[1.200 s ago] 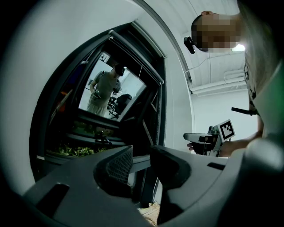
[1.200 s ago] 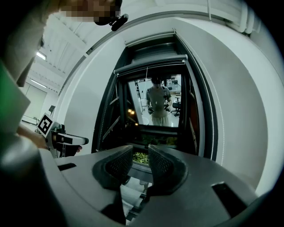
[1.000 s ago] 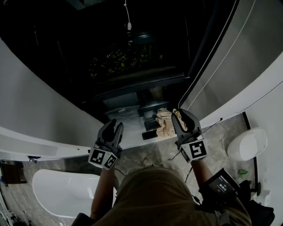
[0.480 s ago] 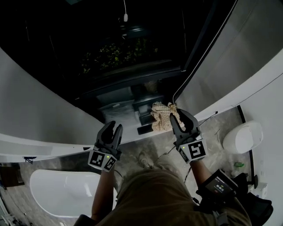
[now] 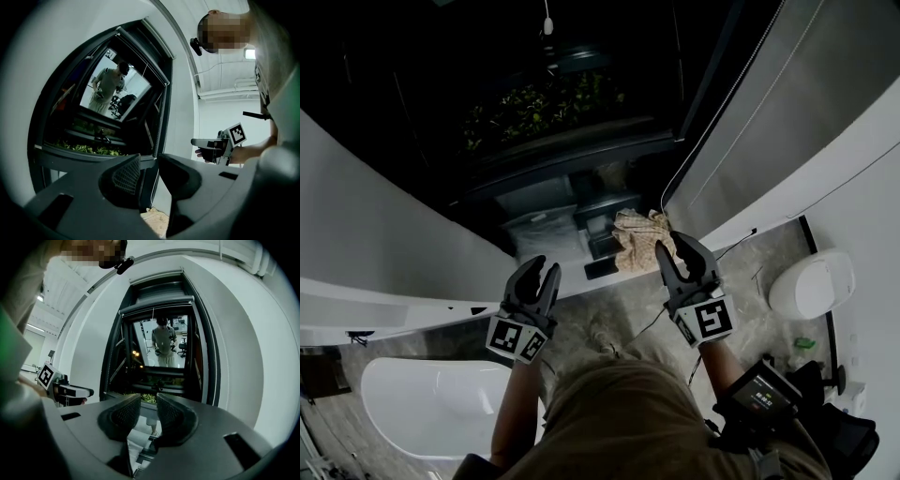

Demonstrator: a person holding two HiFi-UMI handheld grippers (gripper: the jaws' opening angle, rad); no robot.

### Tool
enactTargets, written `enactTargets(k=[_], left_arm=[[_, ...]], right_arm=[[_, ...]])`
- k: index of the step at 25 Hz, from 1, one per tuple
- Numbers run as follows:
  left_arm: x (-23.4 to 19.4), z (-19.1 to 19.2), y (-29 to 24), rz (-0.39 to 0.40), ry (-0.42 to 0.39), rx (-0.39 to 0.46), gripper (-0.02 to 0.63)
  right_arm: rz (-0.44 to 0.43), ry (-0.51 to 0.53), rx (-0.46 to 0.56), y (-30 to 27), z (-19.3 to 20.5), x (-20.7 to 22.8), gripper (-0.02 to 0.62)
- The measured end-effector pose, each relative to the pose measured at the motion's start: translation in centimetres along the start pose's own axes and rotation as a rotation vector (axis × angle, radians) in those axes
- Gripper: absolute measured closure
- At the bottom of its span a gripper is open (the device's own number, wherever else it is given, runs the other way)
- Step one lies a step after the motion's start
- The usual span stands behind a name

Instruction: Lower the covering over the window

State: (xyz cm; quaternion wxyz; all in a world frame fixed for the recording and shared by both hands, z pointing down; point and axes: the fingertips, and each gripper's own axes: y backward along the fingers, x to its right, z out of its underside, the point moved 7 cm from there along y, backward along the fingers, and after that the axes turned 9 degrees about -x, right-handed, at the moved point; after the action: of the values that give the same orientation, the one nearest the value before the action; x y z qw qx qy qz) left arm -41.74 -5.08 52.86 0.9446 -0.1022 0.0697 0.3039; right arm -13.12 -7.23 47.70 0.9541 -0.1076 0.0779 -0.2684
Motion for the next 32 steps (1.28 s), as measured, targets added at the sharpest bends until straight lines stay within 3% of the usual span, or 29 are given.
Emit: enactTargets(k=[6,13,20,32], left_arm=[[3.4,-1.5,-0.9,-0.013,-0.032,0.004,0.492],[9.4,-2.5,-2.1,-0.039,-0.051,0.009,0.492],[16.5,-2.0,-1.9,-0.066,-0.087,0.004,0.492],[29.5,0.6,1.8,-0.126,-0.095,0.01,0.492]], right_arm=[[-0.031,-0.033,0.105,1.9,-0.8,1.6,0.485],[-0.084,-0.038,0.083,6.2,-0.2,4.2,0.485],[-0.118,-0.066,0.126,12.3,1.3,6.6,0.485],[-0.164,-0.108,0.157,25.0,4.1,9.1,0.485]])
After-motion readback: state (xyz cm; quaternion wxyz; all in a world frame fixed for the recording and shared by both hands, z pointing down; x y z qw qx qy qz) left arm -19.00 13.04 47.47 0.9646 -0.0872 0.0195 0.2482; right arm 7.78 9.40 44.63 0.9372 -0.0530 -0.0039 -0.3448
